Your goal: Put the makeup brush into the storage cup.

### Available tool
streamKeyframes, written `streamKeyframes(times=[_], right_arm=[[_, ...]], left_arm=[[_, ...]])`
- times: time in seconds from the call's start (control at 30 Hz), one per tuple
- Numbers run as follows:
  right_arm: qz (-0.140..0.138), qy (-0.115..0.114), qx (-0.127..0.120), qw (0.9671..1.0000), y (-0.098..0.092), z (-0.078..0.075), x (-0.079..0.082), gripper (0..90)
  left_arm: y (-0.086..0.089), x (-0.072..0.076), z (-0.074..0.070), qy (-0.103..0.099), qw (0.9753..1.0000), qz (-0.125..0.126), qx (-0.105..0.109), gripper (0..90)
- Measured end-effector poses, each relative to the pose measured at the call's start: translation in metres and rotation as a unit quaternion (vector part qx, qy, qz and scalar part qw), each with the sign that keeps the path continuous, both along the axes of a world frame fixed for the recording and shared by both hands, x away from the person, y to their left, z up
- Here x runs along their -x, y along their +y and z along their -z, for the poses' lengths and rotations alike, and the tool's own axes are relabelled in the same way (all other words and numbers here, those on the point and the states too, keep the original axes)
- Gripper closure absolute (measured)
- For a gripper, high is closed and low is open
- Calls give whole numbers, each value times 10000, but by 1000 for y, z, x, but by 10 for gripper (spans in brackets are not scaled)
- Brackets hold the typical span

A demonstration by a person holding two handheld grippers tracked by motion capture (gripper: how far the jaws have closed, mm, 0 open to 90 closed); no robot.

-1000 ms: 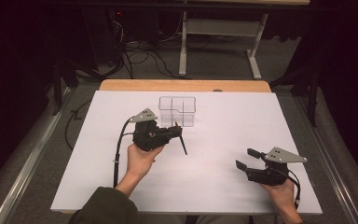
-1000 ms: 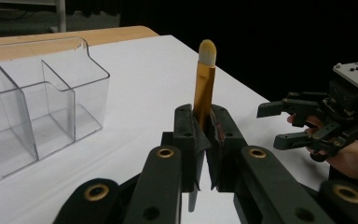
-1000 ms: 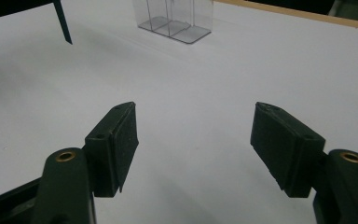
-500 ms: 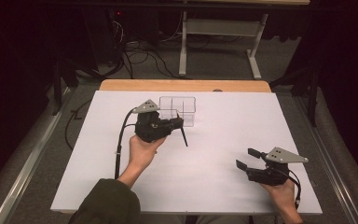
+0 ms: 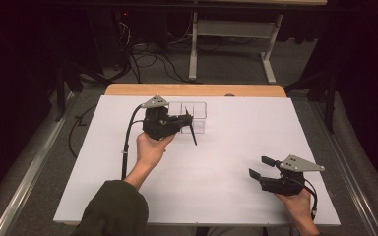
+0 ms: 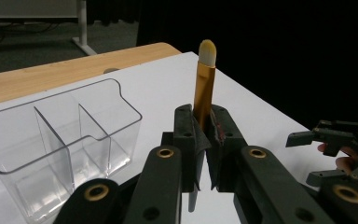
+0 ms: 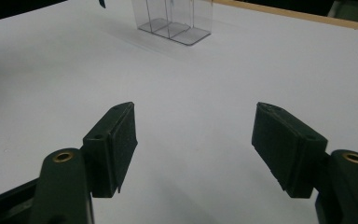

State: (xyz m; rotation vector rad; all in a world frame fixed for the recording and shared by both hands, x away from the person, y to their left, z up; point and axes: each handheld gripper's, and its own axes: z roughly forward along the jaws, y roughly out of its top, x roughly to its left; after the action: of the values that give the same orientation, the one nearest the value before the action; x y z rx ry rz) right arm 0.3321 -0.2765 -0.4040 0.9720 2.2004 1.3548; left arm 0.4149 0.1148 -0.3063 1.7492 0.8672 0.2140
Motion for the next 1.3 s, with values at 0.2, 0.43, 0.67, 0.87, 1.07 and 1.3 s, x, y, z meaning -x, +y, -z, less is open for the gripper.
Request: streamKeyframes(times=[0.2, 0.43, 0.67, 0.87, 1.07, 1.3], right_arm=[[2, -5, -1, 10000, 0, 0, 0, 326], [-4, 7, 0, 10000, 0, 0, 0, 326], [7, 16, 8, 10000, 0, 0, 0, 327], [4, -12, -16, 10000, 0, 0, 0, 329], [4, -34, -16, 10000, 0, 0, 0, 330], [14, -32, -5, 10000, 0, 0, 0, 333]], left_arm=[[-1, -8, -3, 15, 10000, -44, 16, 834], [-1, -17, -7, 21, 9999, -154, -18, 834], [-1, -23, -10, 26, 9997, -242, -84, 834], [-1, -26, -11, 16, 9995, -276, -137, 834], [-1, -32, -12, 26, 9992, -338, -190, 834], [0, -38, -15, 18, 9989, -407, -234, 834]])
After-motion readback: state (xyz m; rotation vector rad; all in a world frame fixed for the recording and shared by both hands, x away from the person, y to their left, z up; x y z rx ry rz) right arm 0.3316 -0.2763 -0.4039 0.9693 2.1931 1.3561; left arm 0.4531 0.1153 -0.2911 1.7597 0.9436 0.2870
